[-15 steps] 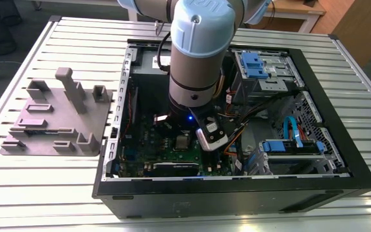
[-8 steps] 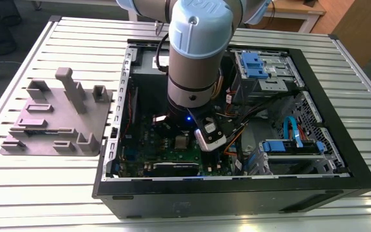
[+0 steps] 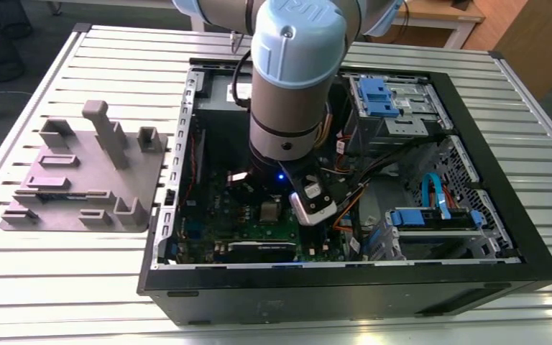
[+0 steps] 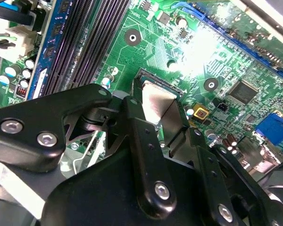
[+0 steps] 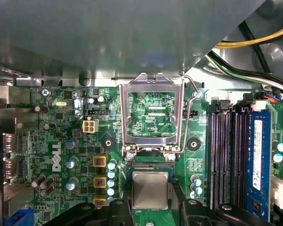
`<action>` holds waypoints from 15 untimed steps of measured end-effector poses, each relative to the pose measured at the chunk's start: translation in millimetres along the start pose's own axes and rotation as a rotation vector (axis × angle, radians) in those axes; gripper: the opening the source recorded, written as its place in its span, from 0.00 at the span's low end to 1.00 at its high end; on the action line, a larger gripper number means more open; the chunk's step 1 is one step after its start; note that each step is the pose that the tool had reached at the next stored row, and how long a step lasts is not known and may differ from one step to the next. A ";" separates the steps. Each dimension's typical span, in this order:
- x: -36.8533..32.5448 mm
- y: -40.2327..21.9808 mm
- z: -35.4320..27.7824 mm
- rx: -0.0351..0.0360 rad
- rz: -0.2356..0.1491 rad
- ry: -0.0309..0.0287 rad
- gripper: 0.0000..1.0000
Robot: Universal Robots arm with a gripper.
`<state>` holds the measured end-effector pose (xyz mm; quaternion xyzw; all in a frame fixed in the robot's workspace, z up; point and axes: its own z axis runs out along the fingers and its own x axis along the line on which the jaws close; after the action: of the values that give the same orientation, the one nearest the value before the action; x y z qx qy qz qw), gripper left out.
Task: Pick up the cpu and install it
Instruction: 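Place the cpu into insertion slot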
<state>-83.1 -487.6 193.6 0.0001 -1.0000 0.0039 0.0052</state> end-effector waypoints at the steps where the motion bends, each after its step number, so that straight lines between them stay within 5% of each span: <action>1: -0.2 0.0 0.3 -0.0005 0.000 0.0000 0.41; 15: -0.4 -0.1 2.8 -0.0041 0.001 0.0001 0.41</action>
<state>-82.8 -487.6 190.9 -0.0004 -1.0000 0.0019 0.0053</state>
